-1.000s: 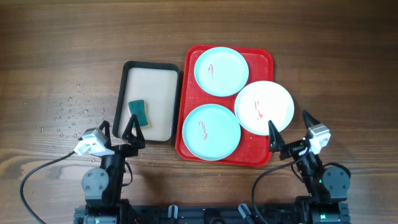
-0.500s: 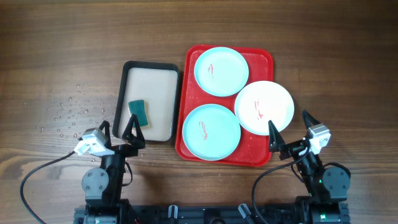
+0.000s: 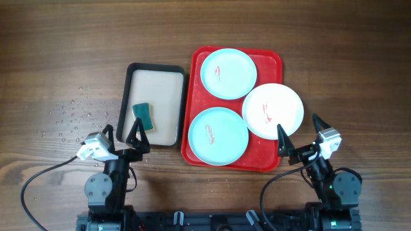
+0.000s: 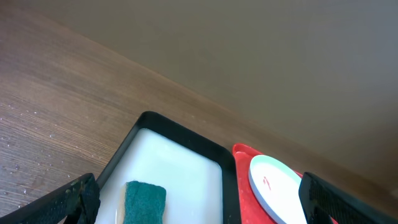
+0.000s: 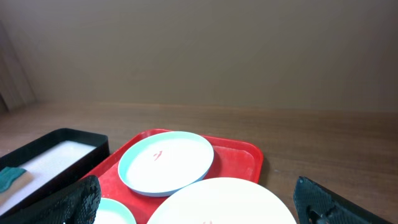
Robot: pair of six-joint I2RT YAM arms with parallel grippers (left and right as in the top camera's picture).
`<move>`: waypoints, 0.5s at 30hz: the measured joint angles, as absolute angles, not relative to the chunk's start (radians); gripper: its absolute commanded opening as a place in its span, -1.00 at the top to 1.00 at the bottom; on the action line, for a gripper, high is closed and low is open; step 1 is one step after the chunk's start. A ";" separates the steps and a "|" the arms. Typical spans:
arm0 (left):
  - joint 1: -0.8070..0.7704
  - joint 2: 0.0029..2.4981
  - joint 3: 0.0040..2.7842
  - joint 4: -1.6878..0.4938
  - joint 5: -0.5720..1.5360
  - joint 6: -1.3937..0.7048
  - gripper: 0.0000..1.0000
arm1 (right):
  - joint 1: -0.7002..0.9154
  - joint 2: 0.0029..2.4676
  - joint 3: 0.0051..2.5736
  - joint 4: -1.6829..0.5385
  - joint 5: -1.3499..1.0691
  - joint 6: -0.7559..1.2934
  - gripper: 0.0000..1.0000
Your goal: Clean dirty plates on tray and stack at the side
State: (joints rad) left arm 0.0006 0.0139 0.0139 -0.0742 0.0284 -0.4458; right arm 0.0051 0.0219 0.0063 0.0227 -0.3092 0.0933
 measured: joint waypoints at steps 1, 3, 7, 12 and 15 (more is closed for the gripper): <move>0.001 0.014 0.014 -0.074 0.028 -0.446 -1.00 | 0.005 0.022 0.006 0.023 -0.309 0.093 -0.99; 0.001 0.014 0.014 -0.074 0.028 -0.446 -1.00 | 0.005 0.022 0.006 0.023 -0.309 0.093 -0.99; 0.001 0.014 0.014 -0.074 0.028 -0.445 -1.00 | 0.005 0.022 0.006 0.023 -0.309 0.093 -1.00; 0.001 0.014 0.014 -0.070 0.028 -0.446 -1.00 | 0.005 0.022 0.006 0.024 -0.309 0.094 -0.99; 0.001 0.014 0.014 -0.044 0.052 -0.446 -1.00 | 0.005 0.022 0.006 0.023 -0.310 0.094 -1.00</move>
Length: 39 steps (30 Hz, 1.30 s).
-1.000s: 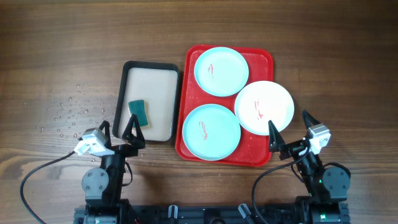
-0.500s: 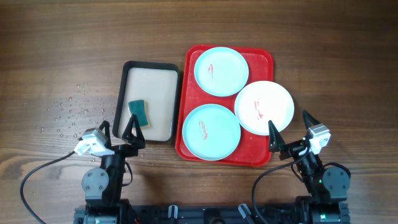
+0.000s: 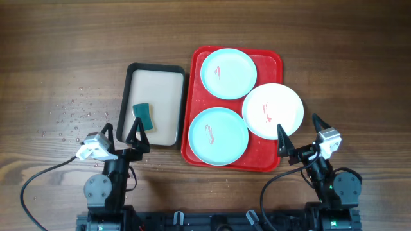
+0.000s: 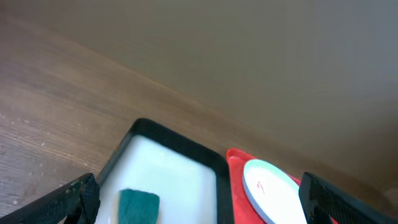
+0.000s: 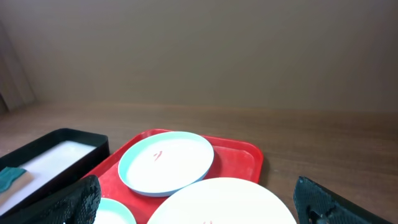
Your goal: Clean dirty plates on tray and stack at the side
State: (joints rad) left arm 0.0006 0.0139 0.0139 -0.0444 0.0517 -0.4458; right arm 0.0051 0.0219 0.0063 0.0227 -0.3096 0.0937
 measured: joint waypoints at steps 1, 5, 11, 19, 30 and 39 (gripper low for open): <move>0.001 0.014 0.014 -0.053 0.078 -0.446 -1.00 | 0.005 0.022 0.006 0.023 -0.310 0.102 -1.00; 0.001 0.014 0.012 -0.036 0.157 -0.446 -1.00 | 0.005 0.022 0.006 0.093 -0.355 0.188 -0.99; 0.001 0.040 0.146 -0.056 0.212 -0.445 -0.99 | 0.005 0.059 0.192 0.001 -0.489 0.212 -0.99; 0.001 0.664 0.885 -0.727 0.207 -0.438 -1.00 | 0.006 0.643 0.985 -0.847 -0.421 0.099 -0.99; 0.000 1.172 1.103 -1.097 0.201 -0.436 -0.90 | 0.073 1.236 1.164 -1.113 -0.562 0.200 -0.46; -0.051 1.634 1.097 -0.936 -0.049 -0.592 0.30 | 0.430 1.250 1.084 -1.082 -0.328 0.400 -0.29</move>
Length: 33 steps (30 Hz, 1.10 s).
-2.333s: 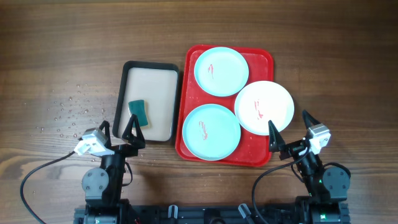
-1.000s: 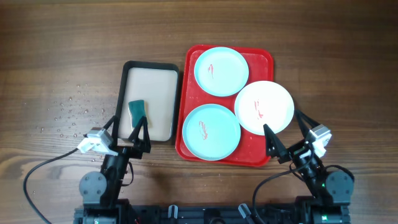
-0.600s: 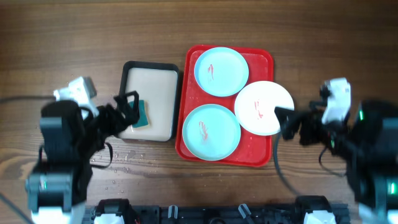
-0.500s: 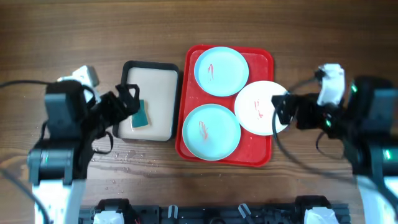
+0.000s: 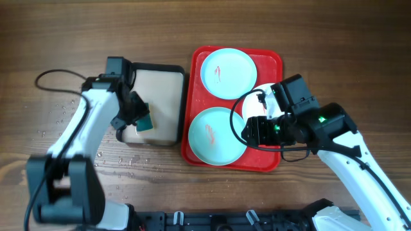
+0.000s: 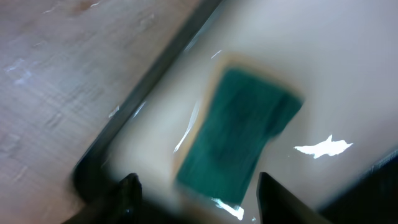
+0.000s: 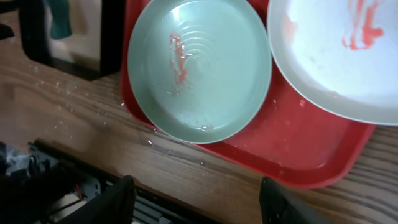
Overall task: Clean dirty plates on tray and stack at the side
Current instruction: 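Grasp the green sponge in the soapy tray with the left gripper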
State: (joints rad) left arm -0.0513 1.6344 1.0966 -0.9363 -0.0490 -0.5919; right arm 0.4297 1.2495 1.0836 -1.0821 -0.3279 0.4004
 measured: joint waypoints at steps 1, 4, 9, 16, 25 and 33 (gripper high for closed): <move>-0.054 1.688 1.095 -0.873 -0.031 -0.555 0.56 | 0.431 1.250 1.083 -1.076 -0.311 0.416 -0.29; -0.072 1.794 1.095 -0.819 0.001 -0.490 0.92 | 0.431 1.250 1.083 -1.073 -0.289 0.432 -0.29; -0.073 1.802 1.138 -0.908 0.006 -0.447 -0.30 | 0.431 1.250 1.083 -1.073 -0.286 0.442 -0.29; -0.073 1.753 1.152 -0.834 -0.063 -0.427 0.10 | 0.431 1.250 1.083 -1.073 -0.283 0.445 -0.29; -0.081 1.754 1.037 -0.760 -0.051 -0.412 0.15 | 0.431 1.250 1.082 -1.074 -0.282 0.446 -0.04; -0.081 1.692 1.168 -1.040 -0.010 -0.401 0.22 | 0.431 1.250 1.082 -1.074 -0.292 0.395 -0.13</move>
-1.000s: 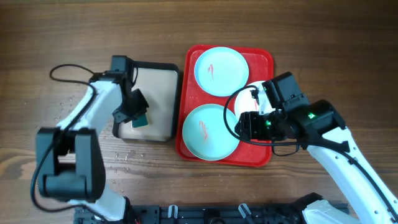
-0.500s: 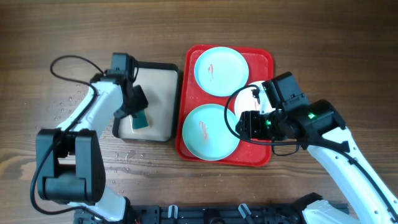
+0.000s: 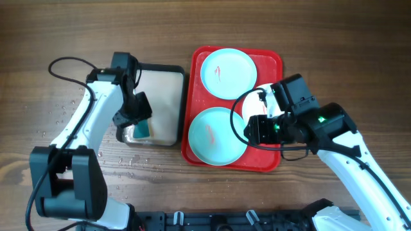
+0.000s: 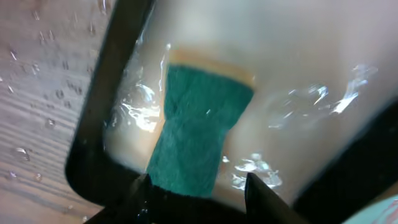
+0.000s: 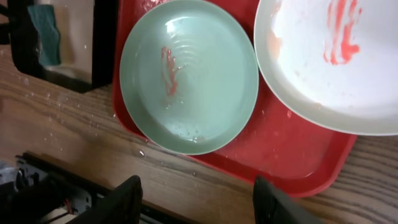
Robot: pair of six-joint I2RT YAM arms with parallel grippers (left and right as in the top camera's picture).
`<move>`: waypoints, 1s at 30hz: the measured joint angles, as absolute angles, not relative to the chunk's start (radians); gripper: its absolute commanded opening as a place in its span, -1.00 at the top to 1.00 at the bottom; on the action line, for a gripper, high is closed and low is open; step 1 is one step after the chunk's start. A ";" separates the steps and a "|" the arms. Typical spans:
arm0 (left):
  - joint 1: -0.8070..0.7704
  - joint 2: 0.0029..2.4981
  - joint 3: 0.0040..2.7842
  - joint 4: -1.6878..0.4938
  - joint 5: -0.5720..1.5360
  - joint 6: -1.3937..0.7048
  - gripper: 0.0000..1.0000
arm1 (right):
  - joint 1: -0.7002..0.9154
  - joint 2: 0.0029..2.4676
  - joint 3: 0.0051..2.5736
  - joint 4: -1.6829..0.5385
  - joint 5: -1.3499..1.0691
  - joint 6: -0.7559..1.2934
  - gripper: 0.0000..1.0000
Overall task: Clean dirty plates on tray and stack at the side
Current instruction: 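Grasp the green sponge in the soapy tray with the left gripper, then tilt the lower blue plate with the right gripper and scrub it with the sponge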
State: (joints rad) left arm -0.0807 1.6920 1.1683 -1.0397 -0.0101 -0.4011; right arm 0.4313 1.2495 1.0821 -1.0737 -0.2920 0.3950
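Note:
Three plates smeared with red lie on the red tray (image 3: 273,160): a far teal plate (image 3: 228,73), a near teal plate (image 5: 189,74) and a white plate (image 5: 329,62), which my right arm partly covers in the overhead view. A green sponge (image 4: 199,130) lies in the wet black tub (image 4: 93,155), at its near left corner. My left gripper (image 4: 196,186) is open, its fingers either side of the sponge's near end. My right gripper (image 5: 199,199) hangs open above the tray's near edge, by the near teal plate, holding nothing.
Water drops (image 3: 64,119) speckle the wooden table left of the tub. The tub (image 3: 164,96) stands close against the tray's left side. Cables trail from both arms over the table's near part.
My left gripper has come down closer over the sponge, which now sits slightly nearer the tub's front end. My right gripper has shifted only a little over the near teal plate.
At first both arms rested open at the table's front edge, and stayed there half a second on. Then the left arm was over the tub above the sponge and the right over the tray. Now the left fingers straddle the sponge.

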 measured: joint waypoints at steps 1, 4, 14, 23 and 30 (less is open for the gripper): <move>-0.081 1.691 1.140 -1.020 -0.009 -0.401 0.40 | 0.431 1.250 1.082 -1.100 -0.295 0.395 -0.09; -0.081 1.687 0.976 -0.854 -0.006 -0.412 0.92 | 0.431 1.249 1.047 -1.129 -0.302 0.411 0.01; -0.081 1.670 1.155 -1.028 -0.001 -0.427 0.92 | 0.431 1.253 0.794 -0.805 -0.290 0.452 0.42; -0.081 1.623 1.217 -1.050 0.037 -0.427 0.92 | 0.431 1.590 0.748 -0.511 -0.311 0.439 0.39; -0.136 1.623 1.208 -1.021 0.166 -0.427 0.92 | 0.432 1.611 0.751 -0.453 -0.253 0.498 0.91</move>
State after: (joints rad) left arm -0.1356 1.6230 1.2079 -1.0214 0.1661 -0.4267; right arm 0.4324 1.6112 0.7506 -0.4526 -0.2531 0.4976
